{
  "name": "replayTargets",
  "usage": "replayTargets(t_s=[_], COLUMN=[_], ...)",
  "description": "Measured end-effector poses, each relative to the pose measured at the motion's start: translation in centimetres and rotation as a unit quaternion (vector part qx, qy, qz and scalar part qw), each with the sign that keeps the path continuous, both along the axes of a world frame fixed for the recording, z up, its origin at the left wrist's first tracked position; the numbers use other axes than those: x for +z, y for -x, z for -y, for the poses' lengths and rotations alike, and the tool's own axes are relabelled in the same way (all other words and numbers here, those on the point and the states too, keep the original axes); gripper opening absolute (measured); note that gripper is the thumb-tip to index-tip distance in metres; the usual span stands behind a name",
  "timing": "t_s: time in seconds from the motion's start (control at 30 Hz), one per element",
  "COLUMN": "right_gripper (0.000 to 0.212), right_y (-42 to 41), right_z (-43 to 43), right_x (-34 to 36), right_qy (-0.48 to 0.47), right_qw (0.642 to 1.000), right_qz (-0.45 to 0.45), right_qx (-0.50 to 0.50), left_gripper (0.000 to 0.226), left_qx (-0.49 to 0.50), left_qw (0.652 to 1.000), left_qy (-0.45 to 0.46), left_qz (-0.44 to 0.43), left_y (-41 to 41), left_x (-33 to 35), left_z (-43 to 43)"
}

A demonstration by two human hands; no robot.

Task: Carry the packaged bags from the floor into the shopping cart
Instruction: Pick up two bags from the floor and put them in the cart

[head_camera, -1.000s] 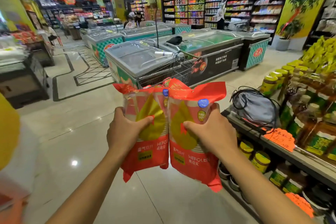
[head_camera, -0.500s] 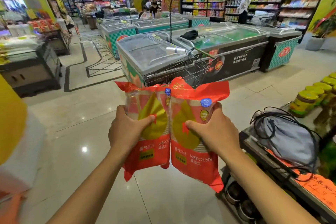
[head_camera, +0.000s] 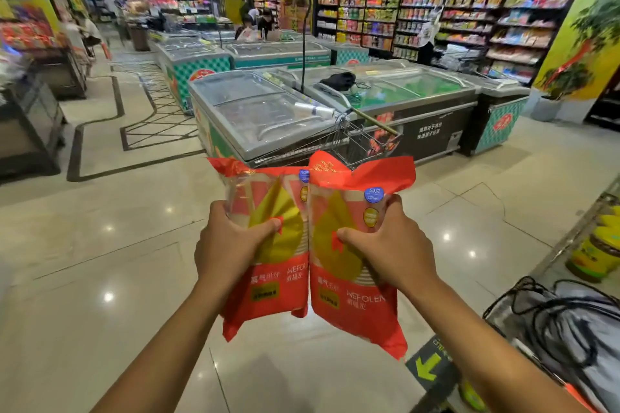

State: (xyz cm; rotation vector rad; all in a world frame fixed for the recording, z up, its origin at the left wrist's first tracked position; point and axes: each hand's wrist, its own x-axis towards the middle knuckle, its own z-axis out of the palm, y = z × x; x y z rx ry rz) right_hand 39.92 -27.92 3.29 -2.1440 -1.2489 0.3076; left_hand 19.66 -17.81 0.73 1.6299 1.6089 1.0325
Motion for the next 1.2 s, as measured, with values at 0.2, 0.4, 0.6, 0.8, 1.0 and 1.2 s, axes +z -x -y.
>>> replayTargets(t_s=[0.2,0.4,0.6,0.8,1.0,1.2], right_gripper=[0.082,0.083,0.084,0.079,0.069,0.073], right_y=[-1.3,-4.4,-10.1,-16.8,-22.3,-25.2], right_z=[-6.7,-13.1,-21.4,-30.7,-38.1,-45.0], right_x=[-0.7,-2.8,-4.1,-3.6,-3.1,-4.0], right_qy=[0.009,0.031,0.042,0.039,0.047,0.027], right_qw=[1.000,0.999,0.998,0.998,0.997,0.996], right_qz=[0.003,-0.017,-0.043,-0.047,-0.061,-0.075], right_qx=[-0.009,-0.001,-0.004,0.008,0.031,0.046], left_gripper=[0.079,0.080,0.075,0.072,0.071,0.079], left_qx=[-0.005,0.001,0.006,0.022,0.038,0.046], left_qw=[1.000,0.999,0.999,0.998,0.998,0.998], left_qy=[0.013,0.027,0.028,0.017,0.017,0.030], left_qz=[-0.003,-0.022,-0.043,-0.062,-0.041,-0.037], left_y=[-1.0,-4.0,-9.3,-15.6,-20.1,-22.6], left_x=[-1.1,-2.6,-3.3,-2.3,-2.2,-2.7], left_z=[-6.7,-12.8,-20.8,-29.9,-36.7,-43.3])
